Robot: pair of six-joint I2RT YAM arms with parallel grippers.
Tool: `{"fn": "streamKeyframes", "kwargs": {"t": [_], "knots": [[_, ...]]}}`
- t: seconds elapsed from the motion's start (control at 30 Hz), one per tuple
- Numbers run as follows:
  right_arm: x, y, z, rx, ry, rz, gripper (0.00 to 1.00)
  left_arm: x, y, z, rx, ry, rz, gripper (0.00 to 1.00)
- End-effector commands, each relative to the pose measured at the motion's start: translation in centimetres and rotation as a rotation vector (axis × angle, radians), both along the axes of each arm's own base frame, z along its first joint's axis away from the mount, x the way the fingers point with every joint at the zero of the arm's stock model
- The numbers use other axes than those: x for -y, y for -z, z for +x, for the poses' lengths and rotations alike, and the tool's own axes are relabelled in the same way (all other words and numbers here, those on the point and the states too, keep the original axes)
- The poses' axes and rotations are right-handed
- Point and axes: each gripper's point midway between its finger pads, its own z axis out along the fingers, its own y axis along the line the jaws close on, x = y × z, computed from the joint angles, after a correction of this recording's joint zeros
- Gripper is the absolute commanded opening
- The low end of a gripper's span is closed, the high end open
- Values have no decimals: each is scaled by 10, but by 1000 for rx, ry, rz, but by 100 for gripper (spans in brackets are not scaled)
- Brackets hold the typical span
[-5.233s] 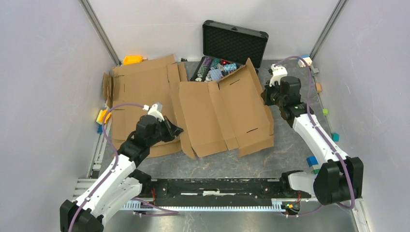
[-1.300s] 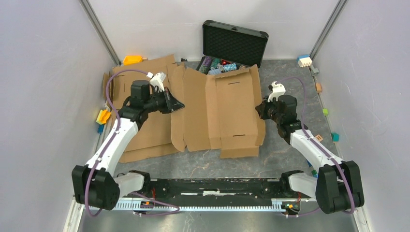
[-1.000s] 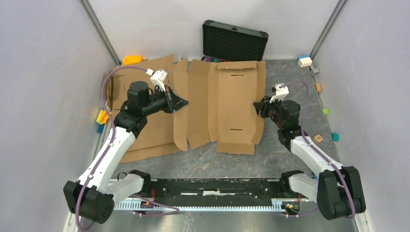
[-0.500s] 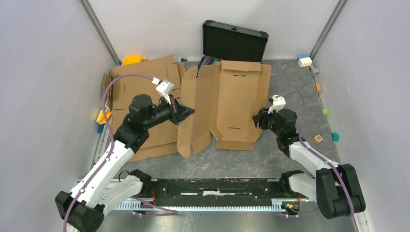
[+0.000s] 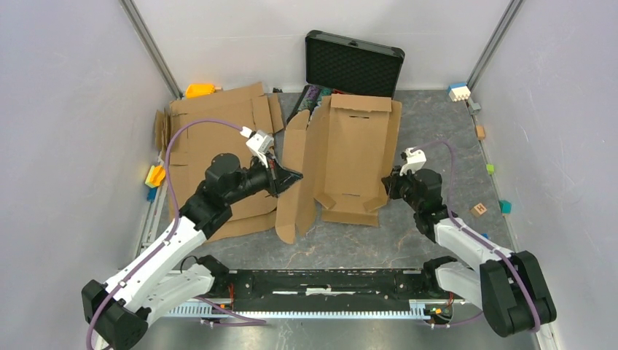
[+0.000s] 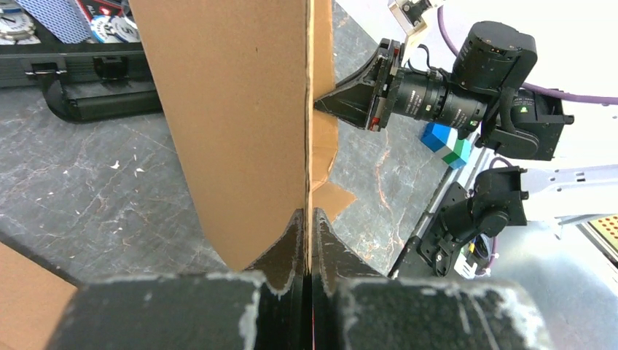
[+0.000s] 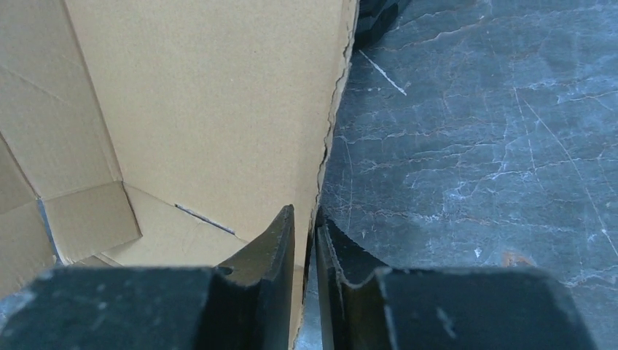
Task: Fold the paper box
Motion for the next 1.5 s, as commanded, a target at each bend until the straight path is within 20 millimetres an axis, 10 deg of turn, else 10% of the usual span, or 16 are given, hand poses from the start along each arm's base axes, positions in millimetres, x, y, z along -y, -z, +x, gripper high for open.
{"fn": "streamKeyframes", "kwargs": {"t": [0.0, 0.5, 0.8, 1.47], "knots": [[-1, -18, -1, 114, 41, -19, 21, 6, -9, -8, 44, -1, -47, 2], [25, -14, -29, 312, 241, -33, 12, 5, 34, -46, -1, 33, -86, 2], [15, -29, -11, 352, 287, -38, 10, 7, 57, -37, 26, -8, -76, 2], [-2, -58, 61, 435, 414, -46, 17, 41, -7, 9, 369, 16, -47, 2]]}}
